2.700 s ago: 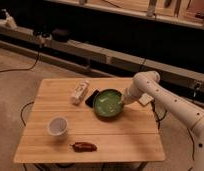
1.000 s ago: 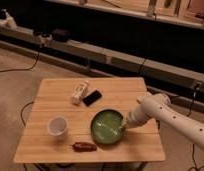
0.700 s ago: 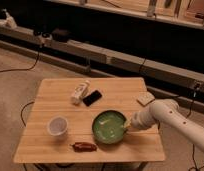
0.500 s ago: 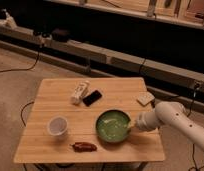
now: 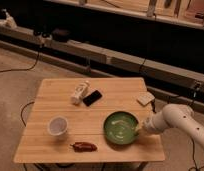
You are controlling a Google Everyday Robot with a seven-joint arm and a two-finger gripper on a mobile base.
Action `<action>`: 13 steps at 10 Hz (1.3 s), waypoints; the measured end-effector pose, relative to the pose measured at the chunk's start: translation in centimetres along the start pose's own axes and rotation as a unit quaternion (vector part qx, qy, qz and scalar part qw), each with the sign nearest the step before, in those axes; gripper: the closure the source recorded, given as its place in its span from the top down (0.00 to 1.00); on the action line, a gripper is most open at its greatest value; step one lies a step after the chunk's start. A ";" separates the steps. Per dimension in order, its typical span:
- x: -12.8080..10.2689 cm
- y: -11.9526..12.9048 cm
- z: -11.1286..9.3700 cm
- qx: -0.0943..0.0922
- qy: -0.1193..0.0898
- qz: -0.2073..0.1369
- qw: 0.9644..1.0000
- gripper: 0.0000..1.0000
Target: Drag the ceramic bowl in a circle
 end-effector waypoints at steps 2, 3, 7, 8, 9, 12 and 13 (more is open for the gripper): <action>0.0 0.0 0.0 0.000 0.000 0.000 1.000 0.11; 0.0 0.0 0.0 0.001 0.000 0.001 1.000 0.11; 3.2 3.4 -0.2 -0.018 0.033 0.051 0.998 0.11; 4.2 4.1 -0.5 -0.024 0.046 0.061 0.997 0.11; 5.0 4.6 -1.0 -0.028 0.058 0.068 0.996 0.11; 7.5 4.5 -2.4 -0.039 0.091 0.070 0.993 0.11; 8.1 4.2 -2.5 -0.041 0.095 0.069 0.992 0.11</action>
